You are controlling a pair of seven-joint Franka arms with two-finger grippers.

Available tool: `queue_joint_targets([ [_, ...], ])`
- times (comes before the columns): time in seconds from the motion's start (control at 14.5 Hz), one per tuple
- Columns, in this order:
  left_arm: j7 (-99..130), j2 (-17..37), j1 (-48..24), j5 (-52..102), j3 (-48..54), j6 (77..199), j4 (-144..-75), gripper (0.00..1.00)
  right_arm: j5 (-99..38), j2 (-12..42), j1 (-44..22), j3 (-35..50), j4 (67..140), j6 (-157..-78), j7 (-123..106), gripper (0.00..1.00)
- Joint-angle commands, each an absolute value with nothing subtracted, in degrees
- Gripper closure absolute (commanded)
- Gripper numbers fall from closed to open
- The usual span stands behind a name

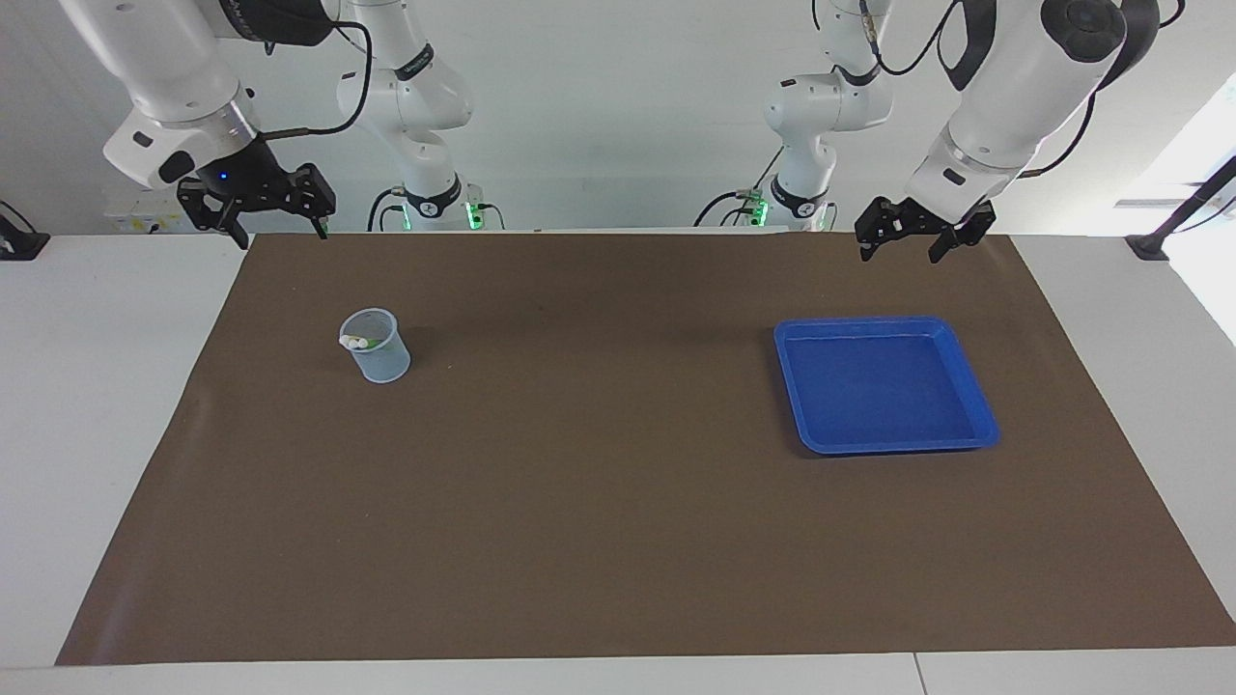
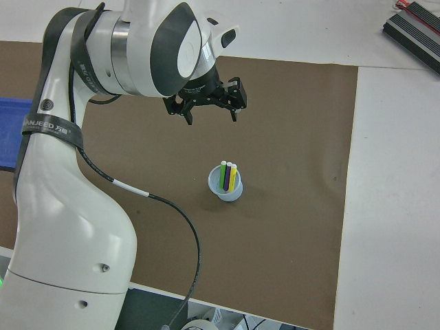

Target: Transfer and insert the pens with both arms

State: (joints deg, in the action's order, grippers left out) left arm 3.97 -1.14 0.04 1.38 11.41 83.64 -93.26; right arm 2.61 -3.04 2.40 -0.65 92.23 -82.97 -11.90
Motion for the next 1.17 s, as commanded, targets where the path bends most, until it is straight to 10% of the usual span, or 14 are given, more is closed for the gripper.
queue_joint_targets([
  [0.0,3.52,-1.41,-1.41,0.88,10.37,82.7,-92.55,0.0,2.47,-2.64,4.3,-0.17,91.67,-81.91,-11.16,0.0],
  [1.1,3.6,-1.06,-1.23,1.05,10.46,79.45,-89.3,0.0,2.64,-0.88,-2.29,-5.54,90.97,-81.39,-8.18,0.0],
])
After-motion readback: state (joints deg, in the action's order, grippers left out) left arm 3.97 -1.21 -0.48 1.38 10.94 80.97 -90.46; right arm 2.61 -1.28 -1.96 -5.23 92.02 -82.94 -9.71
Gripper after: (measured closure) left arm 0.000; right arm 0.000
